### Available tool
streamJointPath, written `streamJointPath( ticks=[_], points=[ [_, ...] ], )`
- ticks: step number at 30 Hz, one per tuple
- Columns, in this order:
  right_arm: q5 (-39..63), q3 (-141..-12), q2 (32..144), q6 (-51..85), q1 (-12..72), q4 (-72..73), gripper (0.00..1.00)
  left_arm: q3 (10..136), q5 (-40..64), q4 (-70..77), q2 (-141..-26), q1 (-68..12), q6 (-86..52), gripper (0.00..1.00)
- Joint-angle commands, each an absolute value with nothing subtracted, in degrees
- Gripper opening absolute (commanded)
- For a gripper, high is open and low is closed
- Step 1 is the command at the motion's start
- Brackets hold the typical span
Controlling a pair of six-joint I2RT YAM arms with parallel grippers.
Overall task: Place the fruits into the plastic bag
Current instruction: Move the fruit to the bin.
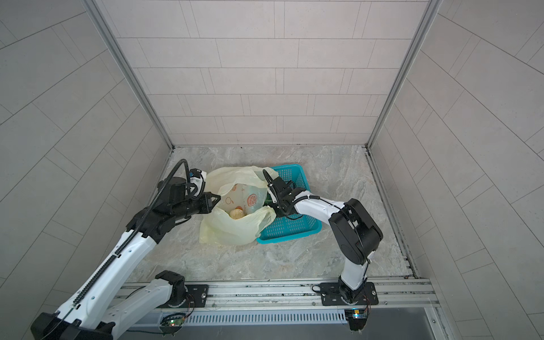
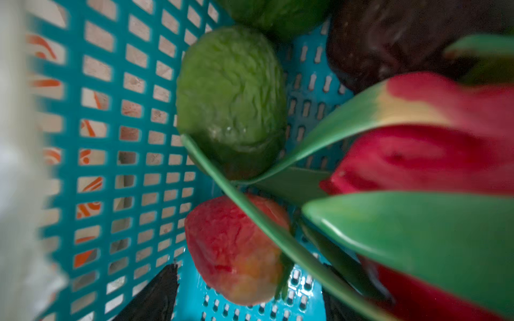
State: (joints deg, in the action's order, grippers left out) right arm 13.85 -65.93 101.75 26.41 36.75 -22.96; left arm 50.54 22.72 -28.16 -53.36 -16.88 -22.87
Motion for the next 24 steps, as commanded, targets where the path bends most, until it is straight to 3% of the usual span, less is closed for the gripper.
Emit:
streamJointPath(
  ticks=[1, 13, 24],
  points=[
    [11.8, -68.0, 104.4, 28.5, 37.4, -23.5, 0.79, 51.3, 22.7, -27.9, -53.3, -16.9, -22.2, 0.0],
    [-0.9, -61.8, 99.5, 38.0, 35.9, -25.8, 0.78, 51.2, 23.7, -27.2, -53.9, -16.9, -22.7, 0.0],
    [3.2, -55.6, 89.5, 38.8, 31.7, -22.7, 0.83, 51.4, 24.5, -26.7, -54.2, -16.9, -23.0, 0.0]
  ],
)
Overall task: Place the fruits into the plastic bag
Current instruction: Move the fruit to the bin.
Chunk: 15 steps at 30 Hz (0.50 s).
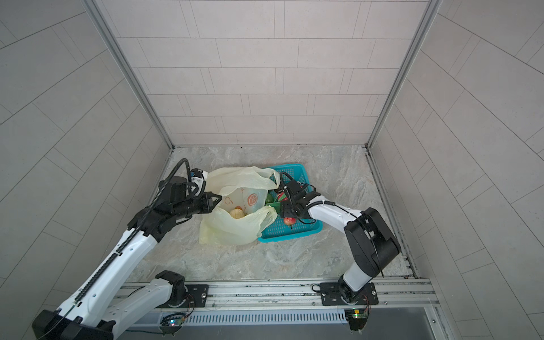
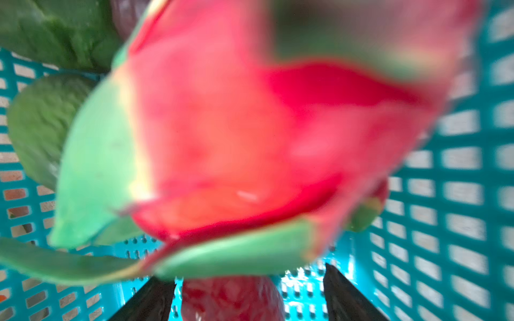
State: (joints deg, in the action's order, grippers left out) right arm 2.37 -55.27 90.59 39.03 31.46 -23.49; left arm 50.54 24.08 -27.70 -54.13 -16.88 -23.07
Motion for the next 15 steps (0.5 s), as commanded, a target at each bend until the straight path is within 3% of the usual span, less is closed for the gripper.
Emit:
streamJointPath(
  ticks=[1, 9, 15],
  points=[
    [3.8, -56.2, 89.8, 37.8, 31.7, -23.1, 0.83, 51.4, 24.5, -26.7, -54.3, -16.9, -23.1, 0.0],
    [6.4, -56.9, 92.7, 33.0, 31.9, -26.4, 0.79, 51.1, 24.9, -26.1, -54.5, -16.9, -23.5, 0.0],
    [7.9, -55.1, 94.4, 32.5, 32.3, -26.2, 0.65, 51.0, 25.0, -25.9, -54.8, -16.9, -23.7, 0.0]
  ],
)
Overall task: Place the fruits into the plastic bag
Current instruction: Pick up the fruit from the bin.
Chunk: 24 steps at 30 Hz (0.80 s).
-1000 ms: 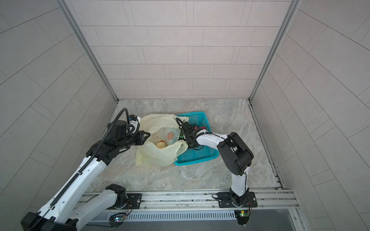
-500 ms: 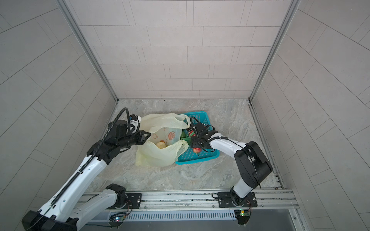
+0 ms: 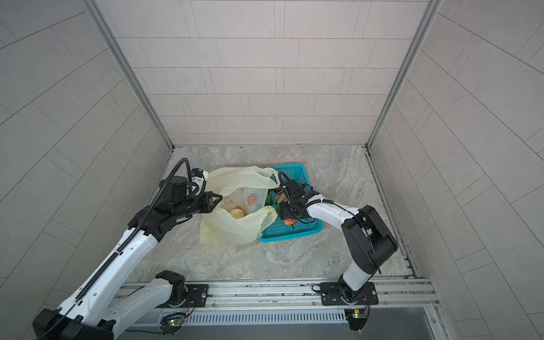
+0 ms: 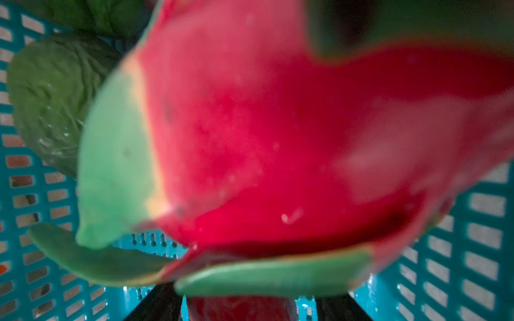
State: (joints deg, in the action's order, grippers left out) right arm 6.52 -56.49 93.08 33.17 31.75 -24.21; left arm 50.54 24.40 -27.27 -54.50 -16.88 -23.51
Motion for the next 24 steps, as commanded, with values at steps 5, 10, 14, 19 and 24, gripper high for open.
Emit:
streamJointPath(
  ticks=[5, 10, 14, 19, 24],
  points=[
    [8.5, -54.3, 94.0, 32.6, 32.5, -25.1, 0.43, 50.9, 25.0, -25.8, -54.7, -16.9, -23.9, 0.0],
    [8.5, -54.6, 92.3, 32.3, 32.5, -25.6, 0.26, 50.7, 25.2, -25.4, -54.8, -16.9, -23.9, 0.0],
    [8.4, -55.6, 89.5, 31.4, 32.5, -27.1, 0.23, 50.9, 26.3, -25.4, -54.7, -16.9, -23.9, 0.0],
    [8.1, -58.2, 82.7, 29.8, 32.5, -31.4, 0.2, 50.7, 26.4, -25.6, -54.4, -16.9, -23.4, 0.0],
    [9.1, -62.1, 76.6, 26.1, 32.7, -33.9, 0.18, 50.6, 26.5, -25.5, -54.6, -16.9, -23.2, 0.0]
  ],
)
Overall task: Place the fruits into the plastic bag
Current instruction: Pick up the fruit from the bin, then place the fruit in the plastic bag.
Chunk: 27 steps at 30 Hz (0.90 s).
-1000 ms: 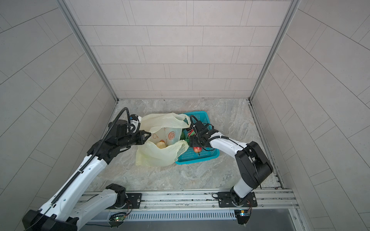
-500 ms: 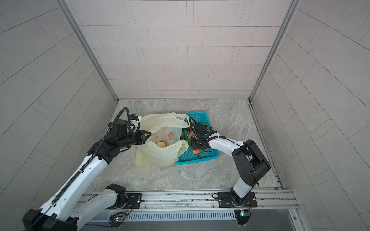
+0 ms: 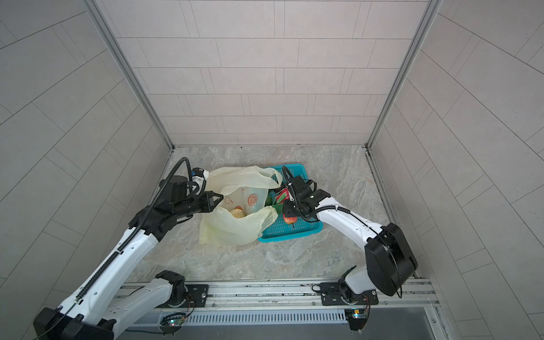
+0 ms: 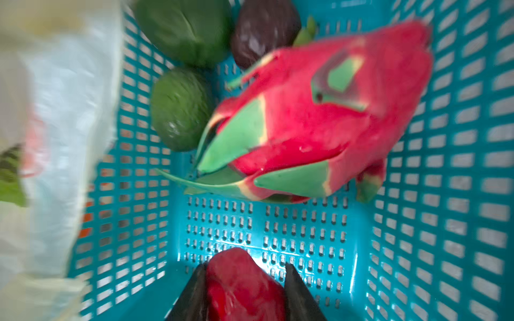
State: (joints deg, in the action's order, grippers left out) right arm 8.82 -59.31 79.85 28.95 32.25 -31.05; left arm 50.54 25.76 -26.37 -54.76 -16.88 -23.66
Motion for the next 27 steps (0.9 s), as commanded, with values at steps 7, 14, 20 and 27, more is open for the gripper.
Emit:
streamJointPath(
  ticks=[7, 14, 20, 27],
  points=[
    [6.3, -68.4, 70.7, 19.5, 37.0, -26.4, 0.18, 50.4, 26.5, -25.4, -54.3, -16.9, -23.0, 0.0],
    [11.8, -77.4, 80.4, 19.2, 41.8, -17.5, 0.18, 49.6, 25.6, -24.9, -54.0, -16.9, -24.6, 0.0],
    [17.2, -77.8, 89.8, 23.0, 48.4, -10.9, 0.17, 48.7, 22.7, -23.7, -53.1, -16.9, -27.3, 0.0],
    [24.4, -76.3, 97.3, 26.4, 49.7, -8.8, 0.18, 48.8, 20.1, -22.9, -51.8, -16.9, -27.6, 0.0]
  ],
)
